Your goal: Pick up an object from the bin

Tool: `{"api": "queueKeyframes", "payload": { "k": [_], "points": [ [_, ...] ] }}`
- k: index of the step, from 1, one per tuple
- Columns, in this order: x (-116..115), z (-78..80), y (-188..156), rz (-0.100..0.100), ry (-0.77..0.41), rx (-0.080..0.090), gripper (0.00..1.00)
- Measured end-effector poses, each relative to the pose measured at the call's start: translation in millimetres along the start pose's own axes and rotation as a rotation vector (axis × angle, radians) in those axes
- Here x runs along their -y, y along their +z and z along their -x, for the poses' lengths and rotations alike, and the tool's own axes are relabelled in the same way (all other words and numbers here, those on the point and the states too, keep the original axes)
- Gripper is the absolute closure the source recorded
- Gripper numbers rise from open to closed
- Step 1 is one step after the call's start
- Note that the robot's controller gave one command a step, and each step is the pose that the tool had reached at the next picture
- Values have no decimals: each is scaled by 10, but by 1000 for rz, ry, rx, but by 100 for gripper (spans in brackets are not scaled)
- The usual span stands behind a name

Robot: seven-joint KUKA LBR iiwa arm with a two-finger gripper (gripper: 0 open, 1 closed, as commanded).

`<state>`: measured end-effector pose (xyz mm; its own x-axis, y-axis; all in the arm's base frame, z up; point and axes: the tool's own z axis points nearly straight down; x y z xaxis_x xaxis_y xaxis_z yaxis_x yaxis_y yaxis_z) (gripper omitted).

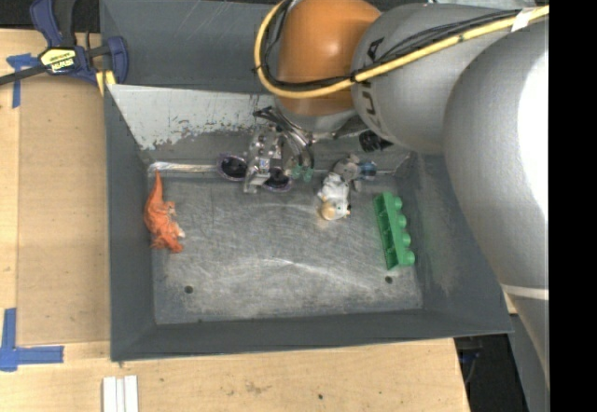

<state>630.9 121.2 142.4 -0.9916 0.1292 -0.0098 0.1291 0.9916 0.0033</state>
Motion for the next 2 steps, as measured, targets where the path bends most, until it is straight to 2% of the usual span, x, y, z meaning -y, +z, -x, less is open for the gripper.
{"api": "queueKeyframes", "payload": {
  "k": [1,2],
  "points": [
    [28,-8,624,-2,-14,-4,100],
    [6,11,-478,-3,-2,-8,100]
  ]
}}
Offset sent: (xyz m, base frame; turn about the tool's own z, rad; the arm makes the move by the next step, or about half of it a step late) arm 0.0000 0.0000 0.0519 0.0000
